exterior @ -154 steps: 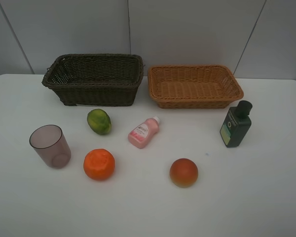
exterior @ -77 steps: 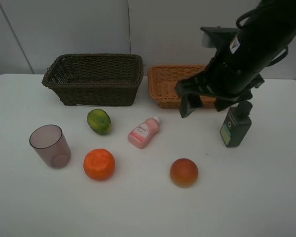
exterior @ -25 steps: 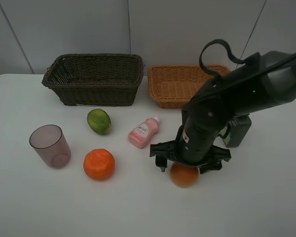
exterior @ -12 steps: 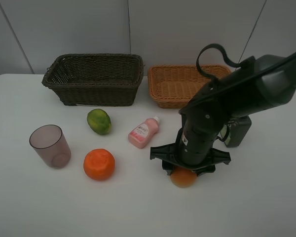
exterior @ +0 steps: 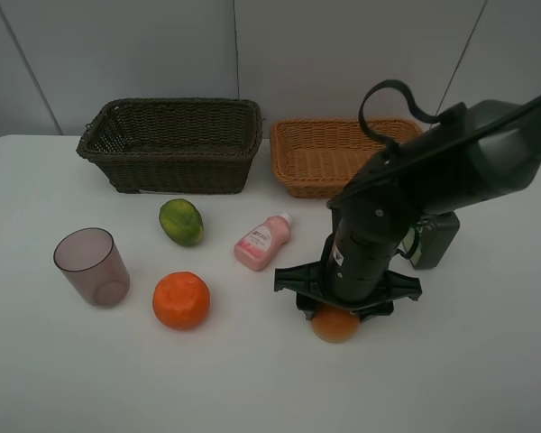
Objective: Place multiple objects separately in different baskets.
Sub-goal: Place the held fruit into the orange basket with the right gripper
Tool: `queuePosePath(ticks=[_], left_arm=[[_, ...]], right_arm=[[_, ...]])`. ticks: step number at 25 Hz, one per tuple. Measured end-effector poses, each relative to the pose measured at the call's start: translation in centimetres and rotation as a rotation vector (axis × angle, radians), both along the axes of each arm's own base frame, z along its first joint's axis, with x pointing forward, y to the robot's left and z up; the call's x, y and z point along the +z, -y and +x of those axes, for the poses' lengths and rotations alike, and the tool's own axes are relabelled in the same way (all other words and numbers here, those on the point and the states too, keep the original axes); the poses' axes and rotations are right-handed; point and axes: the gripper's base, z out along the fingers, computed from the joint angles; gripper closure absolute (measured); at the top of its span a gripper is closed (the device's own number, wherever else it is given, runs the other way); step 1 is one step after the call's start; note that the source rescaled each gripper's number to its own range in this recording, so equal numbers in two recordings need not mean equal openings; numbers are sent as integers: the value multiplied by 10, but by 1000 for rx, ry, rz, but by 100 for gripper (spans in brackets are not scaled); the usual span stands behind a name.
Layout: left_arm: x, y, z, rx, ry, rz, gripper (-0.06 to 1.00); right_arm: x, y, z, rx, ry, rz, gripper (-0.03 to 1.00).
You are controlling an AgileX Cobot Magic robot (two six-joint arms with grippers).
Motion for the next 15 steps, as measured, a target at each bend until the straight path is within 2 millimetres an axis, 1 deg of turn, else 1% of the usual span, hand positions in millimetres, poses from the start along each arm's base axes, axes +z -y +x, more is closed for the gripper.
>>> queuePosePath(ticks=[3, 4, 6, 11, 13, 15], left_arm=[[0, 0, 0, 0, 0, 0, 1], [0, 0, 0, 0, 0, 0, 1], [0, 0, 0, 0, 0, 0, 1], [0, 0, 0, 0, 0, 0, 1], [0, 0, 0, 0, 0, 0, 1], [0, 0, 0, 0, 0, 0, 1]], right_arm=[[2, 0, 1, 0, -6, -15, 56], [5, 0, 2, 12, -6, -24, 56], [17, -4, 7, 58, 6, -30, 56], [61, -16, 24, 205, 32, -62, 56], [80, -20, 35, 255, 45, -70, 56], [97, -20, 46, 280, 61, -71, 56]])
